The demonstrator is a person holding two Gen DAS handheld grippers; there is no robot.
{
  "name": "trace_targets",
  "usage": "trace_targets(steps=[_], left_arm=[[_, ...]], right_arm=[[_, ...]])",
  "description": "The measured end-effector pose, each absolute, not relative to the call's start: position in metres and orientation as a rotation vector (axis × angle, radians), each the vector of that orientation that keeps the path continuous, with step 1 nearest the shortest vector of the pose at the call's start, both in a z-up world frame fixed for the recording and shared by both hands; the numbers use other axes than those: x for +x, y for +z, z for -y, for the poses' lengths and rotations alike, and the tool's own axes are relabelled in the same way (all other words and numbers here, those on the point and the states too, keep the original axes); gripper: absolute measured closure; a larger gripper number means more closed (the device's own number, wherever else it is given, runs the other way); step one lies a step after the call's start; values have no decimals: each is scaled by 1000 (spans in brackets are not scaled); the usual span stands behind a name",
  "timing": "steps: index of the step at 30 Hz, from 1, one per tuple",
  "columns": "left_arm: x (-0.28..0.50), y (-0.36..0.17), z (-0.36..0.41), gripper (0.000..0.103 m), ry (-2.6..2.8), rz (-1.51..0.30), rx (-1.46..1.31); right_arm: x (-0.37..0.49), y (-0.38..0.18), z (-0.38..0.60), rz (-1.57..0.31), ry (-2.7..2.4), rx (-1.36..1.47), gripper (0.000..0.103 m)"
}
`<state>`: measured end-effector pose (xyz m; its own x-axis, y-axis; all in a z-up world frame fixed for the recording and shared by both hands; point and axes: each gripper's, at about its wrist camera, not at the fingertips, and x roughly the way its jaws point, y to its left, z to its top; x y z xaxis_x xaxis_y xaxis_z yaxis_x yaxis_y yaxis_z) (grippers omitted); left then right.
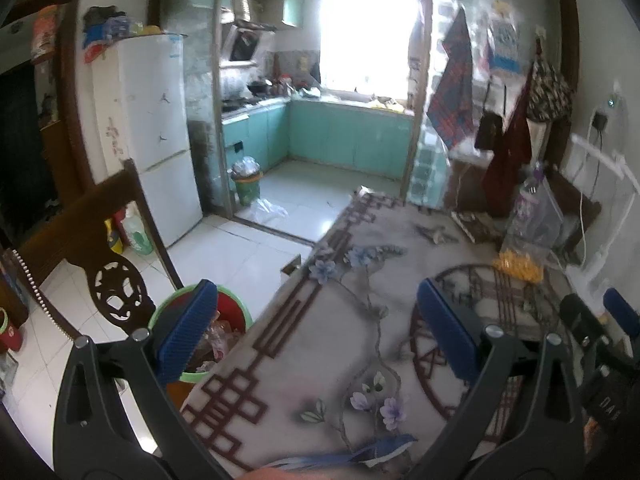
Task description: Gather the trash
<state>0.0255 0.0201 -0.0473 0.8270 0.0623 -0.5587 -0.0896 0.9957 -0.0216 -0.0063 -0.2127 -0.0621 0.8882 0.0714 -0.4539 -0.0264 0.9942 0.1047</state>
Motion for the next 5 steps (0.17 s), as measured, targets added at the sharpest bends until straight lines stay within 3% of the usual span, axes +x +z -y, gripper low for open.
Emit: trace_targets(steps=[5], left_arm=[[52, -107, -3, 5, 41, -663, -8]], right_arm=[[9, -133, 265, -645, -138, 90, 7]])
